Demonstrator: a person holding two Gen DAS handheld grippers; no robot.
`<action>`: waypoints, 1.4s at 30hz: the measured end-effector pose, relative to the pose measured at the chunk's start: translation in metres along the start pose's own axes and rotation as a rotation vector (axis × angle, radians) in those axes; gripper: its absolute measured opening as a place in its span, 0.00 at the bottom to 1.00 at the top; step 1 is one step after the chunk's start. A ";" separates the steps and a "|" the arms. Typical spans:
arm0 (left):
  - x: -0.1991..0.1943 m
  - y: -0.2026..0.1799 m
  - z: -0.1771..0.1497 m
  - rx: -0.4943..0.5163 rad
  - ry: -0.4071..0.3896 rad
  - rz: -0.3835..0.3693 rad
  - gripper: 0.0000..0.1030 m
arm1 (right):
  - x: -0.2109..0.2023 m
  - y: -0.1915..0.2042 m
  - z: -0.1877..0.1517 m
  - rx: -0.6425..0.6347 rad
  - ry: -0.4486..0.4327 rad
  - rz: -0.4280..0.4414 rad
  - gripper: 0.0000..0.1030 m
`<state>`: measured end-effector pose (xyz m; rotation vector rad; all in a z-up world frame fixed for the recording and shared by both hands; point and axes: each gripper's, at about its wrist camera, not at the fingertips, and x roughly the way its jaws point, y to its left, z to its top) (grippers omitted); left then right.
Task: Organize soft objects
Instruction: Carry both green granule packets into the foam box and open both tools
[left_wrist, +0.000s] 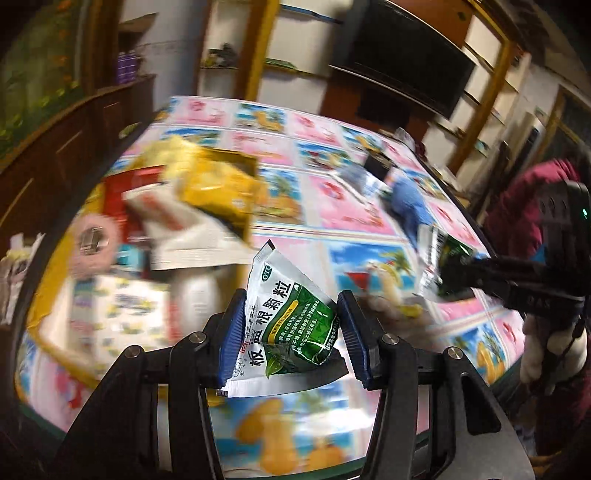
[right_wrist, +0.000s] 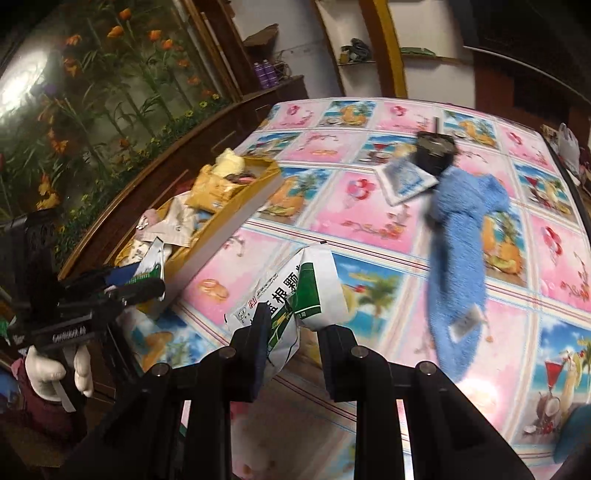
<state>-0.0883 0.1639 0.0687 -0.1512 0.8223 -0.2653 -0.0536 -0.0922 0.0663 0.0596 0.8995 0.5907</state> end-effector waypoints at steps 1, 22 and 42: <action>-0.004 0.013 0.001 -0.031 -0.010 0.015 0.48 | 0.005 0.009 0.004 -0.015 0.003 0.012 0.23; -0.013 0.148 0.001 -0.338 -0.072 0.098 0.56 | 0.113 0.162 0.051 -0.285 0.148 0.160 0.23; -0.026 0.117 0.002 -0.217 -0.122 0.365 0.56 | 0.134 0.167 0.058 -0.252 0.140 0.163 0.37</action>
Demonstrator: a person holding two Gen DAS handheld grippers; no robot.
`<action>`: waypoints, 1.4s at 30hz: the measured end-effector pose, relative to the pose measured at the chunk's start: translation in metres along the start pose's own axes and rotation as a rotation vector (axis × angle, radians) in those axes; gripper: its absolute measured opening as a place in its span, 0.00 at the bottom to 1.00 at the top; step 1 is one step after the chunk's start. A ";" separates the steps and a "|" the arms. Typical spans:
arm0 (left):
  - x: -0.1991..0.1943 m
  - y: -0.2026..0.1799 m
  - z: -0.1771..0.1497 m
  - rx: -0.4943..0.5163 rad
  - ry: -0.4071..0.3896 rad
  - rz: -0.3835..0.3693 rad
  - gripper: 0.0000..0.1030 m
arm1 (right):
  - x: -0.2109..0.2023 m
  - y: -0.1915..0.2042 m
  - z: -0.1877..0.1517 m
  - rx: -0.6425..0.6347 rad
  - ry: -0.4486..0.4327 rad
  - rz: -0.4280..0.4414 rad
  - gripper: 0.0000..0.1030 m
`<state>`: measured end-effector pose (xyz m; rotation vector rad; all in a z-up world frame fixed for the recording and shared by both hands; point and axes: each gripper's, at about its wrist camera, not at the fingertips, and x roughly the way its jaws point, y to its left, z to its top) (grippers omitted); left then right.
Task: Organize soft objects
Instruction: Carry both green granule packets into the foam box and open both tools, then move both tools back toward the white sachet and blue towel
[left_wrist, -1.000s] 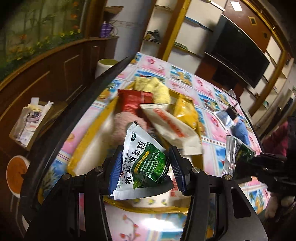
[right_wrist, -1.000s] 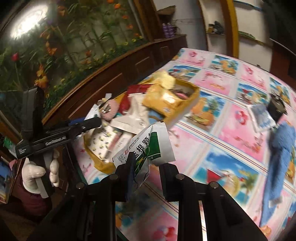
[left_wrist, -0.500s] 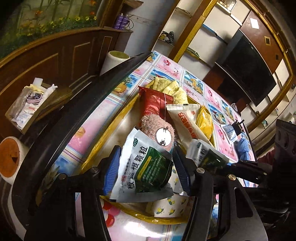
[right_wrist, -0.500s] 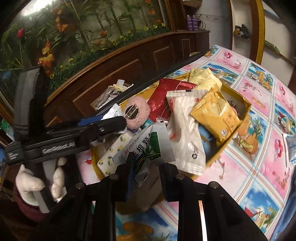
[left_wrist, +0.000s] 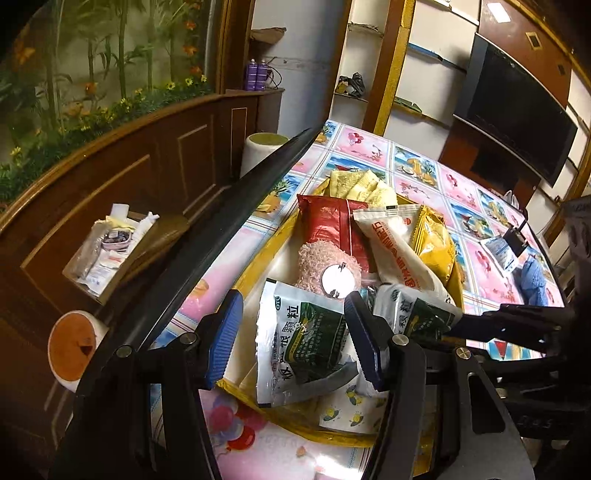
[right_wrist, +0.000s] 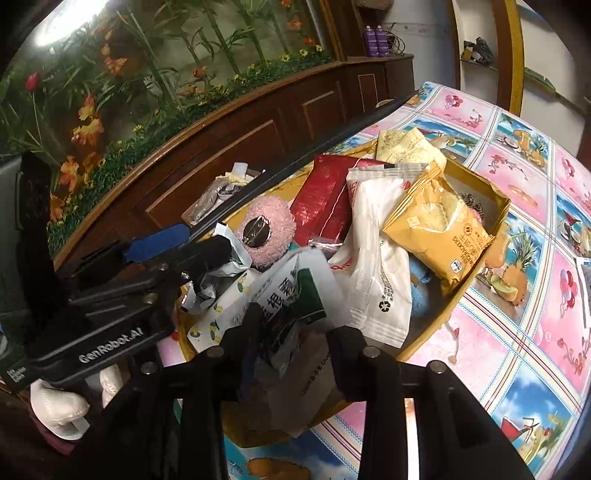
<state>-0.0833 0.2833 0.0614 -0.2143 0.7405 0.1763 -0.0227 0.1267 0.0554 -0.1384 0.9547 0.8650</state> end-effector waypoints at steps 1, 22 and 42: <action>-0.001 0.000 -0.001 0.001 0.001 0.002 0.56 | -0.002 0.000 0.000 0.000 -0.008 0.003 0.38; -0.035 -0.051 -0.015 0.110 0.004 -0.066 0.56 | -0.067 -0.049 -0.042 0.115 -0.119 -0.038 0.38; -0.026 -0.157 -0.050 0.362 0.123 -0.370 0.56 | -0.128 -0.235 -0.039 0.435 -0.221 -0.401 0.39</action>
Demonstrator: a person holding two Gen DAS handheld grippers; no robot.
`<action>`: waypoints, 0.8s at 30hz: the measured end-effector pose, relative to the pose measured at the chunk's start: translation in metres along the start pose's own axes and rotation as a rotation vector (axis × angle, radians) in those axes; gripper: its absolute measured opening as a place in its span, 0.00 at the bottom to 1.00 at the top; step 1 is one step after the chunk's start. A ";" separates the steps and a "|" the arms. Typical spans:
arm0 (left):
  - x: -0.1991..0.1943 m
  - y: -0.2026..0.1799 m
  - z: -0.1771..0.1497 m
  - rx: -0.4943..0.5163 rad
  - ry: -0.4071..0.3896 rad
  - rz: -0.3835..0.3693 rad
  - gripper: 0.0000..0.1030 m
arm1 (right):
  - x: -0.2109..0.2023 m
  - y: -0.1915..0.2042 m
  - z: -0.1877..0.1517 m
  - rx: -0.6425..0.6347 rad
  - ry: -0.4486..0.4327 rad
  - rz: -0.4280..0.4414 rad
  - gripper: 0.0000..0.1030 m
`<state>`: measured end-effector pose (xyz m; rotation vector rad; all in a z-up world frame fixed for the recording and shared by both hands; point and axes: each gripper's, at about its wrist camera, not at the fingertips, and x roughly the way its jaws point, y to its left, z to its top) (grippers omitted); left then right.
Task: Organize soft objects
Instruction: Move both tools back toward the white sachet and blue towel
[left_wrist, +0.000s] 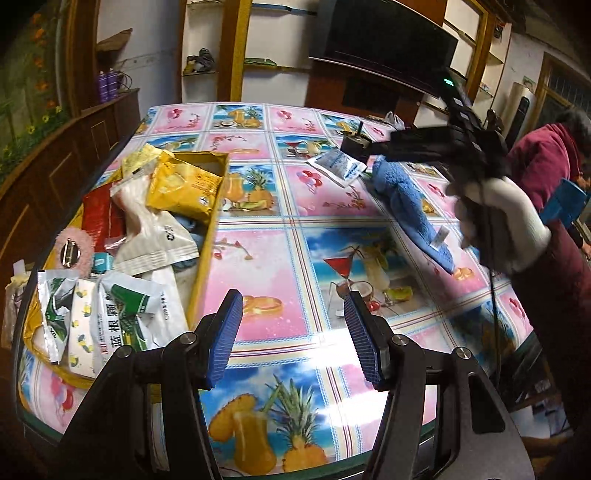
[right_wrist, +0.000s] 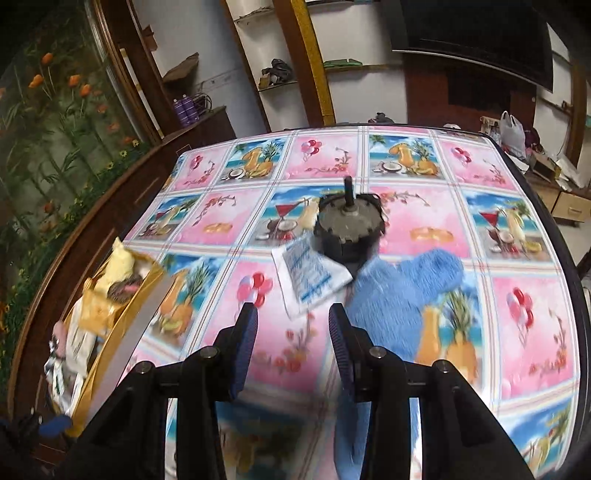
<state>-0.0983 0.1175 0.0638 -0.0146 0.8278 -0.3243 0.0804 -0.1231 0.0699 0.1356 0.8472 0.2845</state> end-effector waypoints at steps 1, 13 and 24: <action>0.000 0.000 -0.001 0.005 0.001 -0.002 0.56 | 0.007 0.001 0.005 -0.010 0.006 -0.010 0.39; 0.013 0.023 0.004 -0.037 0.013 -0.022 0.56 | 0.099 0.022 0.026 -0.125 0.155 -0.153 0.15; 0.016 0.023 0.015 -0.042 0.026 -0.117 0.56 | 0.041 0.065 -0.026 -0.261 0.280 0.213 0.03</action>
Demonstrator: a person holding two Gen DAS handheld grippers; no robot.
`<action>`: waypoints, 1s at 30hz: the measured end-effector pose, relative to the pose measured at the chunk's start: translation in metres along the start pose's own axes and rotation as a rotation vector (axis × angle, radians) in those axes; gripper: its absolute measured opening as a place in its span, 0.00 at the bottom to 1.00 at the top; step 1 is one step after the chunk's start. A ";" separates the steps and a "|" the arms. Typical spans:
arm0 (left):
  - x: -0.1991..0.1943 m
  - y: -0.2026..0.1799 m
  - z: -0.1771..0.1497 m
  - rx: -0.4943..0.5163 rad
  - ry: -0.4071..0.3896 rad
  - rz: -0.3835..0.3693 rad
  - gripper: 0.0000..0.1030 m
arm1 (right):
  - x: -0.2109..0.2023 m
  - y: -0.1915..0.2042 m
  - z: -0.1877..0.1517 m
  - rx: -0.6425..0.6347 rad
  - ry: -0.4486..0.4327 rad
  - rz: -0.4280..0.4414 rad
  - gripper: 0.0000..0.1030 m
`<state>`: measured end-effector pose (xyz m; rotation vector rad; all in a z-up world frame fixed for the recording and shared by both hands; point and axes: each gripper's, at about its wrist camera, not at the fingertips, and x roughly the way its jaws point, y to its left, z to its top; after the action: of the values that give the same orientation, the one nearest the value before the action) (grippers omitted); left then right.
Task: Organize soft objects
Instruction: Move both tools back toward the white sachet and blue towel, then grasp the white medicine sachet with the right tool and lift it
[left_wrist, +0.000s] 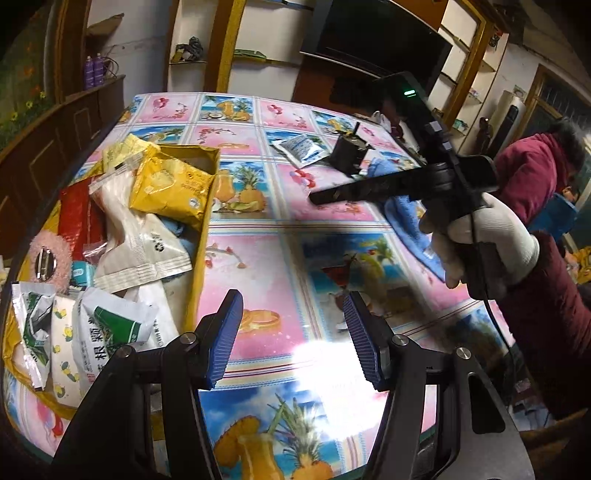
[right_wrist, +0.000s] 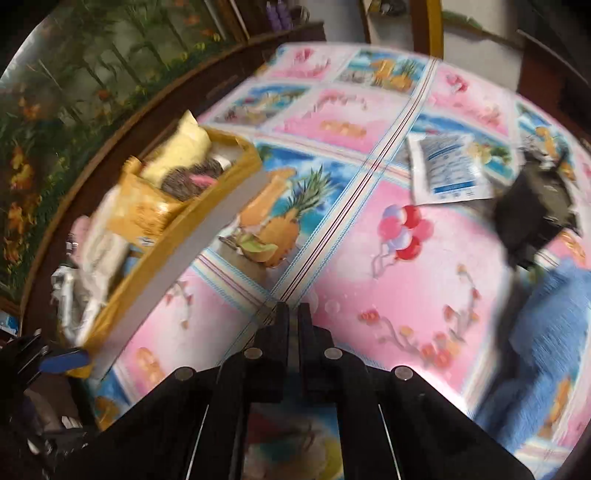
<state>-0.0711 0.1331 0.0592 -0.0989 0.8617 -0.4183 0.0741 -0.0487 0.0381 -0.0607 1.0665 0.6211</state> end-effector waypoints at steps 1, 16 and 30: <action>0.001 0.001 0.003 -0.014 0.003 -0.020 0.56 | -0.014 -0.007 0.001 0.028 -0.052 -0.016 0.05; 0.007 -0.006 -0.001 -0.022 0.037 -0.078 0.56 | 0.043 -0.049 0.088 0.131 -0.204 -0.434 0.63; 0.007 0.000 -0.001 -0.063 0.032 -0.090 0.56 | 0.053 -0.002 0.057 -0.100 -0.031 -0.323 0.23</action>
<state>-0.0680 0.1305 0.0538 -0.1902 0.9046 -0.4782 0.1383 -0.0076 0.0214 -0.3032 0.9690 0.3808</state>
